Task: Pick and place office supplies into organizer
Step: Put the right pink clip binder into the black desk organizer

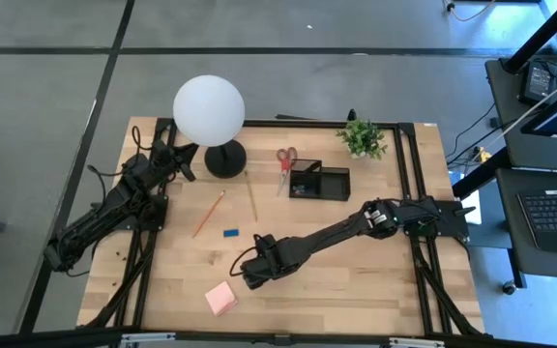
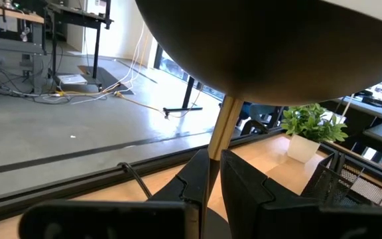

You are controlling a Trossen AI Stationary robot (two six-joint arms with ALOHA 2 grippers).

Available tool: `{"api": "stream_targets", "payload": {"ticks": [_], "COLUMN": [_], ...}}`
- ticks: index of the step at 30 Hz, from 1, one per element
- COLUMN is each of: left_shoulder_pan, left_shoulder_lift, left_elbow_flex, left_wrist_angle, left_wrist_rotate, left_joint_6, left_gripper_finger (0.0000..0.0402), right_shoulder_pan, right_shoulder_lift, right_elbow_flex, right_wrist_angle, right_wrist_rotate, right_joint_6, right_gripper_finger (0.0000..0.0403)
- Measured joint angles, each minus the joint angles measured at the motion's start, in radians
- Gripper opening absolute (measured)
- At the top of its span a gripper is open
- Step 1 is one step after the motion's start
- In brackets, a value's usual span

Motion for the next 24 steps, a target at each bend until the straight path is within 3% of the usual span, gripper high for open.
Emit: {"api": "stream_targets", "payload": {"ticks": [24], "left_shoulder_pan": [0.000], "left_shoulder_lift": [0.000], "left_elbow_flex": [0.000], "left_wrist_angle": [0.000], "left_wrist_rotate": [0.000], "left_joint_6": [0.000], "left_gripper_finger": [0.0033], "right_shoulder_pan": [-0.017], "right_shoulder_lift": [0.044], "right_elbow_flex": [0.007], "right_wrist_angle": [0.021], "right_wrist_rotate": [-0.073], "right_joint_6": [-0.023], "right_gripper_finger": [0.0263]}}
